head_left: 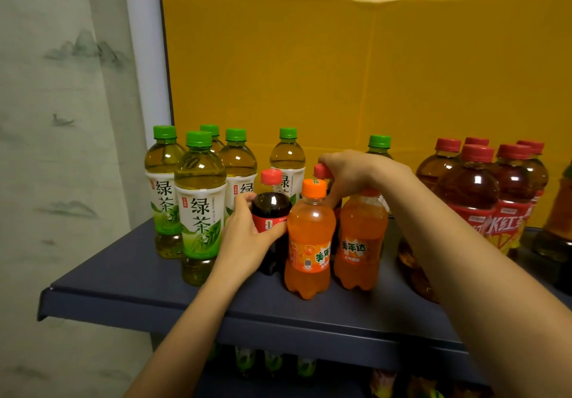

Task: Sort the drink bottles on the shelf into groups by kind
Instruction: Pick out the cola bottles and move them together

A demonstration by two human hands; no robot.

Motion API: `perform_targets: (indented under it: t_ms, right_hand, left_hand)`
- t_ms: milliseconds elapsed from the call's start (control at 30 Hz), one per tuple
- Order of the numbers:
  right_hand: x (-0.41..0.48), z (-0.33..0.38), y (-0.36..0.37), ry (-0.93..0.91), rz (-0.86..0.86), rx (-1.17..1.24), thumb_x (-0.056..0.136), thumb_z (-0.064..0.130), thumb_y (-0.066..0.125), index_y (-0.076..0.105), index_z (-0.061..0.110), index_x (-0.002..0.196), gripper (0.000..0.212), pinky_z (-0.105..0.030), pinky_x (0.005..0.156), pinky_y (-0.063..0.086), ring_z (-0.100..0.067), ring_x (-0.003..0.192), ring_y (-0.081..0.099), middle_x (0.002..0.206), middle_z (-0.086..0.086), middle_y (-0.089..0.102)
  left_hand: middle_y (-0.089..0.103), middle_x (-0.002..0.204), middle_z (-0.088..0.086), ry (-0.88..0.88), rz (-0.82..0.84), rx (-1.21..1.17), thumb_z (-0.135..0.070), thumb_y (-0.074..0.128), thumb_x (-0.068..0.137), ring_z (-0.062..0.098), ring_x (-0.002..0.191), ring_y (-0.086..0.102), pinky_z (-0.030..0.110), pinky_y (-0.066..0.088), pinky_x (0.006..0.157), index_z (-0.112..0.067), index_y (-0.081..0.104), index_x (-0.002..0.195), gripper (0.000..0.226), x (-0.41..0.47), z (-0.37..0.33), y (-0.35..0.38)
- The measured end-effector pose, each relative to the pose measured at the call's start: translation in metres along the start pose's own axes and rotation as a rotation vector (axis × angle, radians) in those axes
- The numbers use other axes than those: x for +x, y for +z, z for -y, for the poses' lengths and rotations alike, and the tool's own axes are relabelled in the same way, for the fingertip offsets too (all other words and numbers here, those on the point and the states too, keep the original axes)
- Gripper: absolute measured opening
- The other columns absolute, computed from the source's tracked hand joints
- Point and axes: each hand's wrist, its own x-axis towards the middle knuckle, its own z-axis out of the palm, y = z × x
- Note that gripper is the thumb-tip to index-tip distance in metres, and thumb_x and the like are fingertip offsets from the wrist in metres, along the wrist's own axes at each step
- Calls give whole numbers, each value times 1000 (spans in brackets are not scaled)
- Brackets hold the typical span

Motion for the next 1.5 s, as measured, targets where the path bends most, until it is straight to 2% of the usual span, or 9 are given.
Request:
perform_targets:
  t_ms: [133, 300, 400, 633, 867, 1033, 1200, 1367, 1500]
  right_hand:
    - [-7, -1, -6, -17, -143, 18, 64, 32, 81, 42, 13, 115, 66, -35, 70, 41, -28, 92, 50, 100, -8, 48]
    - [-18, -4, -13, -86, -299, 203, 69, 31, 78, 39, 17, 109, 58, -33, 67, 39, -27, 90, 51, 99, -8, 51]
    - [-28, 0, -18, -114, -363, 341, 68, 36, 78, 36, 16, 124, 73, -34, 67, 41, -26, 91, 53, 106, -9, 54]
    - [-41, 0, -22, -208, -647, 570, 72, 34, 75, 38, 21, 126, 67, -46, 88, 47, -29, 104, 52, 113, -11, 51]
    - [-68, 2, -31, -259, -878, 732, 69, 48, 67, 34, 23, 128, 71, -45, 94, 47, -23, 110, 52, 116, -9, 49]
    - [-99, -3, -36, -278, -988, 780, 82, 35, 66, 34, 18, 129, 59, -12, 80, 47, -2, 102, 55, 105, 12, 54]
    - [-135, -19, -33, -235, -1057, 793, 81, 42, 63, 35, 23, 131, 61, -28, 89, 49, -13, 111, 55, 116, 2, 55]
    - [-168, -44, -22, -170, -1106, 809, 81, 42, 64, 38, 23, 132, 61, -27, 87, 49, -14, 110, 57, 114, 1, 57]
    - [-191, -70, -12, -112, -1122, 787, 82, 39, 64, 40, 26, 133, 57, -17, 80, 46, -5, 103, 58, 105, 11, 57]
  left_hand:
    - [53, 111, -7, 44, -61, -31, -24, 77, 71, 11, 106, 54, 33, 48, 92, -20, 40, 119, 60, -1, 1, -5]
    - [53, 116, -7, 152, -130, -28, -26, 77, 71, 11, 111, 53, 30, 47, 93, -22, 39, 120, 62, 2, -6, -9]
    - [52, 117, -7, 220, -160, -24, -27, 77, 71, 11, 112, 52, 32, 47, 95, -24, 38, 122, 64, 3, -14, -9]
    - [50, 114, -12, 357, -226, -67, -34, 75, 72, 6, 111, 50, 30, 47, 95, -15, 38, 129, 71, 15, -44, -19]
    - [53, 122, -4, 460, -136, -124, -47, 68, 69, 3, 109, 52, 31, 49, 94, -16, 37, 127, 73, 33, -85, -34]
    - [52, 124, -2, 484, -21, -249, -33, 69, 76, 3, 109, 55, 19, 49, 88, -16, 38, 125, 60, 36, -111, -34]
    - [57, 123, 5, 459, 109, -395, -28, 70, 76, 13, 110, 58, 22, 50, 86, -16, 44, 119, 52, 30, -126, -19]
    - [58, 121, 5, 448, 211, -459, -31, 70, 72, 14, 110, 58, 22, 50, 87, -17, 45, 118, 54, 13, -135, 8]
    - [59, 119, 3, 452, 273, -492, -32, 72, 69, 13, 111, 58, 22, 50, 88, -20, 47, 115, 54, -1, -143, 36]
